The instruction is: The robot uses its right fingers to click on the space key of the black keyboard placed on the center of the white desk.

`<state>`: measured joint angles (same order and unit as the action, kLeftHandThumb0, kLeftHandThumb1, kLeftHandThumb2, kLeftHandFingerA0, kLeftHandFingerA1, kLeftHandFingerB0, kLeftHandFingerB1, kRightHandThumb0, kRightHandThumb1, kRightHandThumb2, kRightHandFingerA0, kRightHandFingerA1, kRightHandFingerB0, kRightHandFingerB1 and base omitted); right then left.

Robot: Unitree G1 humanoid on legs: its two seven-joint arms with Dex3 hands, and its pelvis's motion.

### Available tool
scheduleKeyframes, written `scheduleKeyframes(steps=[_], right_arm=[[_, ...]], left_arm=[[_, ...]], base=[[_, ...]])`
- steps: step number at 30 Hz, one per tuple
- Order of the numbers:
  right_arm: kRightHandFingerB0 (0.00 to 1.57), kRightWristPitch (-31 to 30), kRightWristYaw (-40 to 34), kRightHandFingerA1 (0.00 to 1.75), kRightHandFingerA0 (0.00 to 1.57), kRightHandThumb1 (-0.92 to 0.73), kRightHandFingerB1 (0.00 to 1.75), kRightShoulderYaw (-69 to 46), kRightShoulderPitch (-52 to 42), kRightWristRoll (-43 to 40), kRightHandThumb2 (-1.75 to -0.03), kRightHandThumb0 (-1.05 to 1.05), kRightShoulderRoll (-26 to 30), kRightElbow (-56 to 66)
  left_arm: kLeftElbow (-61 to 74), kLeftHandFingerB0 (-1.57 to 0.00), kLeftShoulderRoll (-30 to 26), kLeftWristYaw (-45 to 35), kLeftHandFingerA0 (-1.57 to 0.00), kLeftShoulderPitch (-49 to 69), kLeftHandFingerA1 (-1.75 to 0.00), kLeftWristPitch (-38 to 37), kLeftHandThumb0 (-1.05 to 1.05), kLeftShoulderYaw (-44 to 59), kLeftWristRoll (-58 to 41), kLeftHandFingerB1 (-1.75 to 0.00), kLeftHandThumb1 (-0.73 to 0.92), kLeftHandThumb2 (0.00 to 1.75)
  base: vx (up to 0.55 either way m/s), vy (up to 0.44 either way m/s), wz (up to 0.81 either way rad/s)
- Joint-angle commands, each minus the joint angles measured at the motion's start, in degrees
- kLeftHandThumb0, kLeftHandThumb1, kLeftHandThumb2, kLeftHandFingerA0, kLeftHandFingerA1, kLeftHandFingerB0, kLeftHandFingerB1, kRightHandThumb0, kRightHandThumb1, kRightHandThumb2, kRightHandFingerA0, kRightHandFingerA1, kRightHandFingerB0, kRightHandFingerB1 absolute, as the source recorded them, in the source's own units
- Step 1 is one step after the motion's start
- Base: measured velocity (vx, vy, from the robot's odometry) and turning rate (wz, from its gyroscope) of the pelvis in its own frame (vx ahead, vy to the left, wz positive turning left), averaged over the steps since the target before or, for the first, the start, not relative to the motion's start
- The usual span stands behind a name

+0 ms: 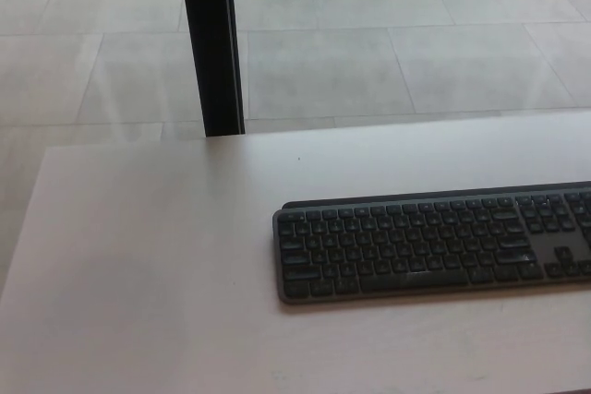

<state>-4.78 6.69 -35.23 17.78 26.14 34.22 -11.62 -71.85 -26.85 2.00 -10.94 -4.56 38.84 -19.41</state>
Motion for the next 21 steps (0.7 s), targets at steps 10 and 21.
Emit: scheduleKeyframes(steps=[10,21], right_arm=[[0.60,-1.6,-21.6,1.29,1.04,-0.50,0.93,-37.4,-5.2,-28.4,-0.80,-0.49,-10.4,-30.0],[0.74,-2.0,-21.3,1.49,1.14,-0.42,0.99,-41.7,-2.2,-32.7,-0.96,-0.39,-15.5,-33.0]], left_arm=[[-0.3,-0.57,-0.3,0.5,-0.74,1.7,-0.66,-1.4,-0.55,1.4,-2.0,-0.53,0.74,0.62],[-0.5,-0.59,-0.6,0.4,-0.74,1.3,-0.67,-1.6,-0.55,1.2,-1.6,-0.55,0.74,0.62]], base=[[0.00,0.000,0.00],[0.00,0.000,0.00]])
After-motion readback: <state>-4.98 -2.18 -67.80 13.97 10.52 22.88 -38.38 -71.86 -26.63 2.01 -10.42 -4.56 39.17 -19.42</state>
